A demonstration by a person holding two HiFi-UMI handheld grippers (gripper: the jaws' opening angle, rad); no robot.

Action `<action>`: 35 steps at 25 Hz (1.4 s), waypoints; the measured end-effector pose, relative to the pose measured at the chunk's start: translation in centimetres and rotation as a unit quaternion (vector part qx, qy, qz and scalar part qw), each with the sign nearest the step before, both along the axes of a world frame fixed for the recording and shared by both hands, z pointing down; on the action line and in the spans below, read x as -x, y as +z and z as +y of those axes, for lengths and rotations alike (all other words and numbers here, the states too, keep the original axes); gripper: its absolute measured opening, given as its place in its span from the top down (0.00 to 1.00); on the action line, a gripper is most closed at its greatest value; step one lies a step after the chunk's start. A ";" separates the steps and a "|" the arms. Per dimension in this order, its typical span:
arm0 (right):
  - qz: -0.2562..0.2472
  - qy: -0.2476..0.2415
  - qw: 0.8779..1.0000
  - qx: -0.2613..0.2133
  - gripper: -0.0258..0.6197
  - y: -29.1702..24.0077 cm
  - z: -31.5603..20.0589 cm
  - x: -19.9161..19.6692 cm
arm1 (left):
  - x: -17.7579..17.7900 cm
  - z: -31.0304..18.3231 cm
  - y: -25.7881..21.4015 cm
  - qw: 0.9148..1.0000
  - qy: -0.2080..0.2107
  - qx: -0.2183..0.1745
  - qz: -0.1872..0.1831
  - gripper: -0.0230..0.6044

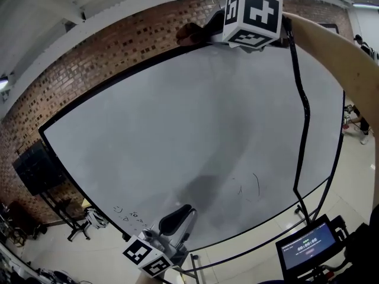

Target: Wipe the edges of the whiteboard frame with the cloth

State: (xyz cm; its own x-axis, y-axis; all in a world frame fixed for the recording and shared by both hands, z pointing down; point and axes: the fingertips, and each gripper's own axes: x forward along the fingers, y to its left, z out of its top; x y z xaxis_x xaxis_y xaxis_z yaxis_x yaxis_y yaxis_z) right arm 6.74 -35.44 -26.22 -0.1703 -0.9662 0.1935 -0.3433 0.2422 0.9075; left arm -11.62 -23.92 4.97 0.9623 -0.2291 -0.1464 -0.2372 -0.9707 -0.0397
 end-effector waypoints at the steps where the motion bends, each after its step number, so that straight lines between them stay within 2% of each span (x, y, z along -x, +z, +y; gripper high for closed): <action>1: -0.002 0.009 1.000 -0.002 0.87 0.1 0.3 -0.8 | -0.2 0.2 0.2 1.000 0.004 0.000 0.001 0.86; 4: -0.012 0.036 0.999 -0.009 0.87 1.3 1.7 -2.7 | -0.2 0.9 1.7 1.000 0.018 0.001 0.002 0.86; 10: -0.026 0.089 0.995 -0.025 0.87 6.3 3.6 -3.9 | 2.3 1.5 7.6 0.999 0.045 0.000 0.002 0.86; 12: -0.026 0.102 0.994 -0.022 0.87 5.5 3.1 -5.6 | 1.5 1.4 6.9 0.999 0.051 0.004 -0.001 0.86; 17: -0.027 0.120 0.992 -0.014 0.87 0.1 2.1 -11.1 | -1.7 1.4 1.7 0.999 0.049 0.007 -0.012 0.86; 23: -0.027 0.122 0.992 -0.014 0.87 -0.2 3.6 -19.0 | -8.6 3.2 1.4 0.999 0.043 0.018 -0.019 0.86; 31: 0.002 0.143 0.990 -0.020 0.87 -0.3 3.6 -20.2 | -9.2 3.3 1.9 0.998 0.049 0.022 -0.023 0.86; 35: 0.008 0.148 0.989 -0.026 0.87 -0.8 4.3 -22.1 | -10.7 3.6 1.6 0.999 0.042 0.024 -0.017 0.86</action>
State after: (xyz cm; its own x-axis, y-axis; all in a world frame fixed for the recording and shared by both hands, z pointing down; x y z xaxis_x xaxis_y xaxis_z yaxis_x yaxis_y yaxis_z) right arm 28.84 -31.19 -27.02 0.1230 -0.9821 0.1428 -0.3780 0.0866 0.9217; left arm -0.94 -20.35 6.56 0.9827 -0.1532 -0.1045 -0.1540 -0.9881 0.0006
